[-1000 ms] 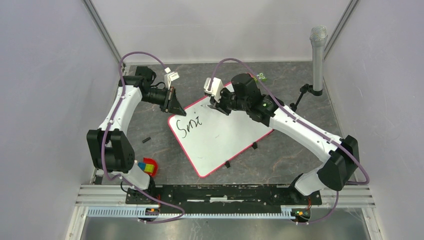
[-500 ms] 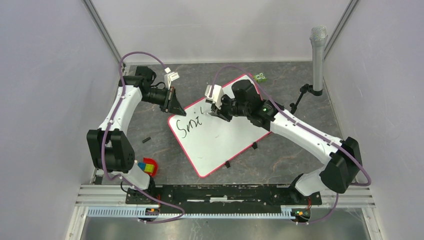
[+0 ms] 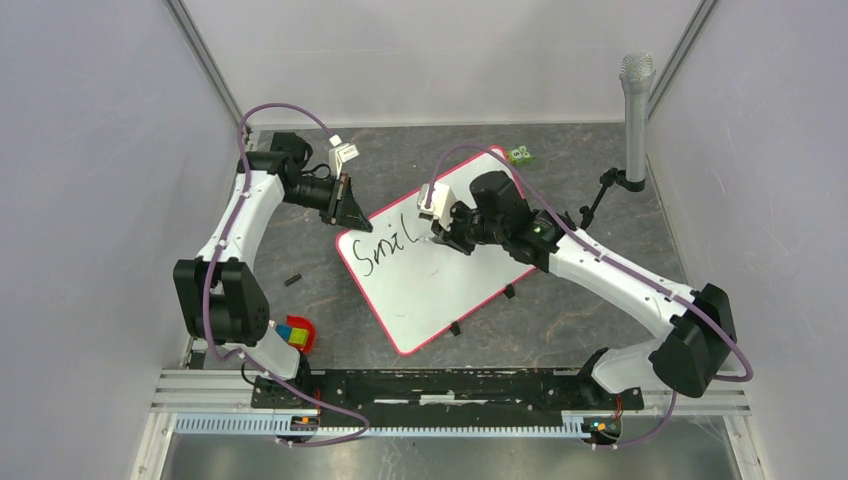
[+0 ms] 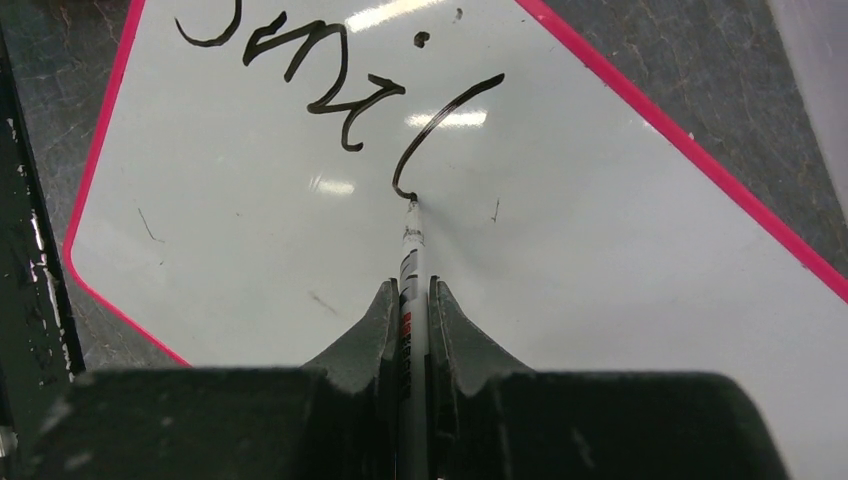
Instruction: Write a sentence on the whiteboard
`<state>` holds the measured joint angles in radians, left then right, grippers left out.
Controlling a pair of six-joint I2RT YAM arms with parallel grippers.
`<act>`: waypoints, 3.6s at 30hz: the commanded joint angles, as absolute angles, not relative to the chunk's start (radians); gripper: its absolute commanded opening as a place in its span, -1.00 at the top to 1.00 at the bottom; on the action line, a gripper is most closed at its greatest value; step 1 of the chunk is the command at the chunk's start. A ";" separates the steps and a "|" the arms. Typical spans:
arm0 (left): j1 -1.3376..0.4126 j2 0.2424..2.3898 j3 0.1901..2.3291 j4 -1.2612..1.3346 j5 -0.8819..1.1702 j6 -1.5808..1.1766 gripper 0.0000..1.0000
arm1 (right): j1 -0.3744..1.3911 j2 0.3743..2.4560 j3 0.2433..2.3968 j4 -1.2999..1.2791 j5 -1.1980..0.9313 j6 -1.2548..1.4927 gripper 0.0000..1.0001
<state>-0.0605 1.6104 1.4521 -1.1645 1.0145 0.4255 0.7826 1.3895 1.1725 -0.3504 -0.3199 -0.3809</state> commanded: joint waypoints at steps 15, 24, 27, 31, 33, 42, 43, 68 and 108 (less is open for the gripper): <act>-0.082 1.592 1.463 -1.184 0.992 0.468 0.95 | 0.773 1.427 1.251 -0.317 -0.313 -0.391 1.00; -0.081 1.591 1.461 -1.184 0.988 0.473 0.96 | 0.735 1.427 1.236 -0.342 -0.290 -0.423 1.00; -0.081 1.591 1.461 -1.184 0.988 0.474 0.95 | 0.724 1.433 1.256 -0.349 -0.277 -0.436 1.00; -0.081 1.596 1.462 -1.184 0.988 0.473 0.95 | 0.722 1.458 1.301 -0.344 -0.283 -0.429 1.00; -0.082 1.600 1.463 -1.184 0.990 0.473 0.95 | 0.723 1.474 1.321 -0.336 -0.298 -0.414 1.00; -0.082 1.605 1.467 -1.184 0.986 0.472 0.95 | 0.742 1.486 1.317 -0.335 -0.341 -0.397 1.00; -0.081 1.604 1.466 -1.185 0.987 0.472 0.95 | 0.744 1.480 1.302 -0.336 -0.342 -0.400 1.00; -0.083 1.597 1.467 -1.184 0.985 0.467 0.95 | 0.719 1.394 1.217 -0.393 -0.292 -0.459 1.00; -0.087 1.607 1.471 -1.184 0.980 0.477 0.95 | 0.717 1.383 1.179 -0.419 -0.340 -0.464 1.00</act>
